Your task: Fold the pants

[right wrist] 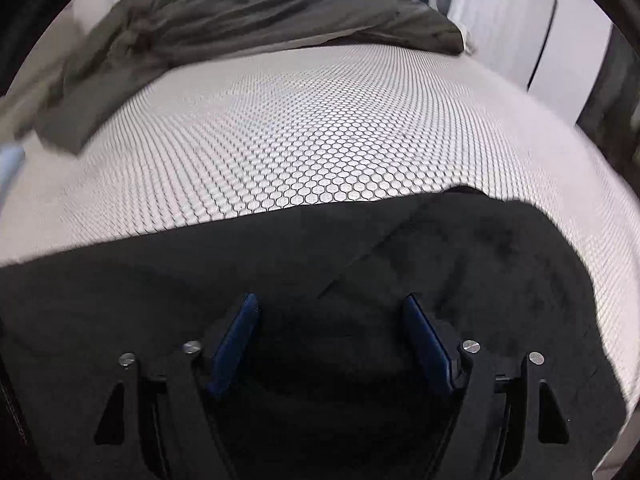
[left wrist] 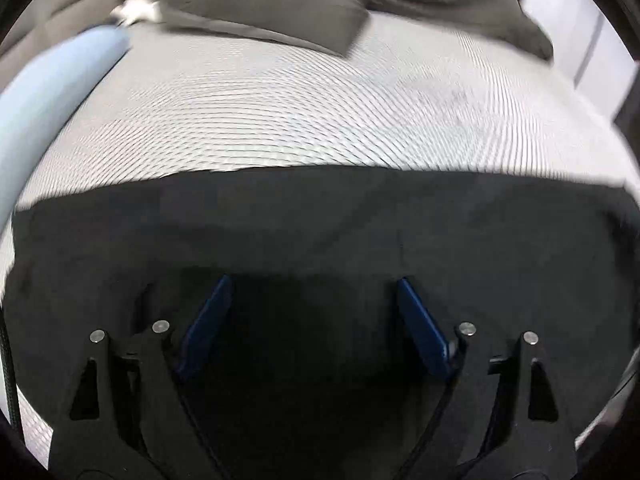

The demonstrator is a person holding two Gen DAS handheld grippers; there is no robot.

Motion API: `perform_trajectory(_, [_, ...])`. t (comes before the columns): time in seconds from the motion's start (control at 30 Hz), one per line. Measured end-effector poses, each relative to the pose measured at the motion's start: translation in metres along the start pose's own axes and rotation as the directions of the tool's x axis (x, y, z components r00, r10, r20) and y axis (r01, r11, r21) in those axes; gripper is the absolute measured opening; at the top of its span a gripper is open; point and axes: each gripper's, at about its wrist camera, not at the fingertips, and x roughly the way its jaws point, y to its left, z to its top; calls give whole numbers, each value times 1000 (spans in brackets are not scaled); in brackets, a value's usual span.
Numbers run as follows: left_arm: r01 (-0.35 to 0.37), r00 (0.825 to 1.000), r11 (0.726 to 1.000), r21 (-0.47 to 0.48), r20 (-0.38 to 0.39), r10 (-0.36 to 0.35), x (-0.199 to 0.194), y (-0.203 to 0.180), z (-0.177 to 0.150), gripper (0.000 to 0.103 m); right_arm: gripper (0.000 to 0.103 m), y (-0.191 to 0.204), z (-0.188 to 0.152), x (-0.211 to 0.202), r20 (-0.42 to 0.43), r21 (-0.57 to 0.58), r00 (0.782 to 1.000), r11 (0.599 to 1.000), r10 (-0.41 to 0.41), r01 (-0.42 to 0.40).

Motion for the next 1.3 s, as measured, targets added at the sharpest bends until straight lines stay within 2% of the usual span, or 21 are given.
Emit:
perform_trajectory(0.03, [7, 1000, 1000, -21, 5, -7, -6, 3, -1, 80, 73, 5, -1, -7, 7, -4, 1000, 1000, -6, 6])
perform_trajectory(0.07, [50, 999, 998, -35, 16, -49, -16, 2, -5, 79, 73, 18, -4, -18, 25, -35, 1000, 999, 16, -15])
perform_trajectory(0.13, [177, 982, 984, -37, 73, -174, -38, -9, -16, 79, 73, 38, -18, -40, 43, -118, 993, 987, 114, -109])
perform_trajectory(0.2, [247, 963, 969, 18, 108, -248, -56, -40, -34, 80, 73, 74, -32, -54, 27, -221, 973, 951, 228, -217])
perform_trajectory(0.27, [274, 956, 961, 50, 96, -277, -57, -68, -48, 81, 73, 107, -57, -66, -19, -344, 955, 895, 297, -285])
perform_trajectory(0.33, [288, 956, 954, 83, 35, -292, -44, -100, -60, 81, 73, 126, -78, -69, -49, -443, 958, 853, 284, -276])
perform_trajectory(0.43, [245, 970, 955, 165, -35, -243, -31, -135, -81, 81, 76, 132, -107, -66, -36, -530, 974, 822, 225, -209])
perform_trajectory(0.47, [178, 983, 949, 258, -11, -182, -33, -153, -91, 82, 76, 123, -110, -67, -22, -523, 973, 827, 229, -207])
perform_trajectory(0.53, [139, 989, 939, 315, 10, -150, -34, -160, -99, 83, 79, 94, -112, -67, -15, -478, 978, 858, 208, -189])
perform_trajectory(0.63, [151, 987, 948, 280, 11, -160, -41, -155, -100, 83, 81, 44, -121, -73, 15, -372, 989, 919, 150, -134])
perform_trajectory(0.67, [160, 985, 950, 267, 14, -170, -48, -152, -100, 83, 81, 31, -121, -74, 31, -334, 994, 938, 102, -86])
perform_trajectory(0.73, [215, 972, 944, 250, 35, -231, -63, -150, -98, 83, 81, 11, -125, -83, 37, -285, 998, 958, 44, -32])
perform_trajectory(0.8, [249, 961, 926, 285, 50, -273, -79, -168, -99, 83, 80, 7, -126, -96, 36, -234, 997, 971, 63, -53])
perform_trajectory(0.87, [274, 954, 907, 319, 33, -299, -82, -192, -103, 83, 80, 23, -126, -106, 8, -237, 984, 956, 181, -174])
perform_trajectory(0.93, [282, 955, 900, 334, -6, -297, -76, -205, -109, 83, 80, 32, -149, -122, -10, -289, 972, 930, 236, -229])
perform_trajectory(1.0, [256, 966, 902, 347, -55, -253, -55, -215, -115, 83, 80, 52, -164, -124, -27, -375, 976, 903, 214, -208])
perform_trajectory(1.03, [243, 969, 901, 359, -49, -242, -56, -219, -121, 85, 80, 58, -169, -121, -29, -403, 981, 896, 191, -186])
perform_trajectory(1.1, [213, 974, 895, 392, -8, -228, -56, -222, -125, 86, 80, 57, -176, -117, -32, -401, 978, 894, 204, -199])
perform_trajectory(1.17, [220, 972, 895, 388, -9, -235, -53, -224, -122, 87, 81, 42, -180, -120, -23, -369, 981, 910, 194, -188])
perform_trajectory(1.27, [225, 971, 896, 382, -13, -238, -55, -227, -129, 87, 84, 14, -185, -116, 11, -292, 993, 950, 114, -106])
perform_trajectory(1.3, [222, 972, 897, 382, -13, -235, -52, -227, -127, 87, 84, -3, -176, -111, 21, -258, 997, 964, 74, -66])
